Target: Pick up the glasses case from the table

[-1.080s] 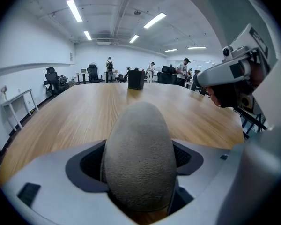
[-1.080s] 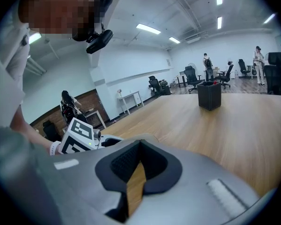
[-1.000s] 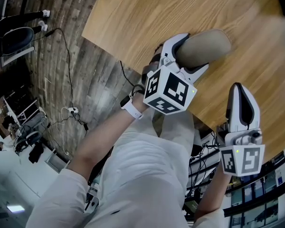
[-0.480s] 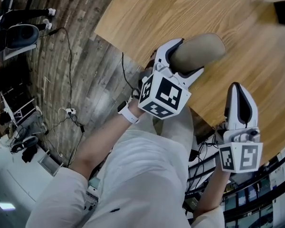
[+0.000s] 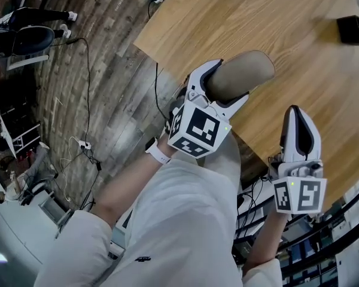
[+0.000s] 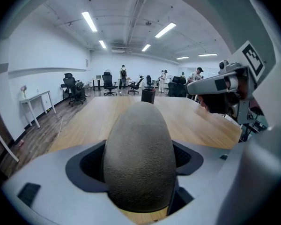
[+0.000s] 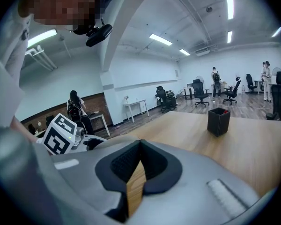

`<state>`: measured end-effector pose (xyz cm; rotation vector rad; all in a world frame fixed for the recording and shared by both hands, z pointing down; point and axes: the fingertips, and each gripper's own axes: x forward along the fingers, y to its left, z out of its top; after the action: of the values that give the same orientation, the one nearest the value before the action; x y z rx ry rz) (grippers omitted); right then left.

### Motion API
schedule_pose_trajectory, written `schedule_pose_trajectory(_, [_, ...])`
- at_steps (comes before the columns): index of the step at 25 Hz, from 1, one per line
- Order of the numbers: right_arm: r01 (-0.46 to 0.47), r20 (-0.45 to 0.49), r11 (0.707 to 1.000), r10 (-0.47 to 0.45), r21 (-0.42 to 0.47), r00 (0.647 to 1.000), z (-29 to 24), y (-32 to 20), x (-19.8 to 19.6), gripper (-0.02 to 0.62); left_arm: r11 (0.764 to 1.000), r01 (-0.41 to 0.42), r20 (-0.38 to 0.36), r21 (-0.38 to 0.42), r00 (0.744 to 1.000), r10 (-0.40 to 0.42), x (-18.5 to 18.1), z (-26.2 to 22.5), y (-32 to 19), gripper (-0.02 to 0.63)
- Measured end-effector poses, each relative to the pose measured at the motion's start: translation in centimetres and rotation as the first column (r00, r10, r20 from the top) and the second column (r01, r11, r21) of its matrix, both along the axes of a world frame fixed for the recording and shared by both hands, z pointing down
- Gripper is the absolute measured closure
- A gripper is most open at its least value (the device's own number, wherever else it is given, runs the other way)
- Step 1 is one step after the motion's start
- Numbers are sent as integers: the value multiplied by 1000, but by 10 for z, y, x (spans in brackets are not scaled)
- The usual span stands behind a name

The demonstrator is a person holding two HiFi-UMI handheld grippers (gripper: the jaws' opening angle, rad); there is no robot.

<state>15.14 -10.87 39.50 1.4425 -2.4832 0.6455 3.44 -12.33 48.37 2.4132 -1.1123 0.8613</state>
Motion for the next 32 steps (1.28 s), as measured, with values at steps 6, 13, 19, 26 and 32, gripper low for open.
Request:
schedule_pose_trajectory(6, [7,-2,1000,-7,28,1000,-29,5,-2,584,999,31,2,19,1000,-31,-11,-35,8,224])
schedule_pose_trajectory(13, [-15,-11,998,16,62,1000,-57,7,1,584,996,85,-14,39,996,-84,-32,-72,16,224])
schedule_pose_trajectory(19, [-47,-22,994,49,98,999,-84,23,14,584,991,132,-35,36,991,-131,-43,-103,36,222])
schedule_pose_trajectory(26, [-79,-53,987,87,140,995,-95,38,21,584,983,167,-57,73,985,-163,-54,-127,47,222])
schedule_pose_trajectory(32, [-81,-78,981,96,176,992,-118,50,32,584,972,205,-83,116,977,-196,-64,-163,57,222])
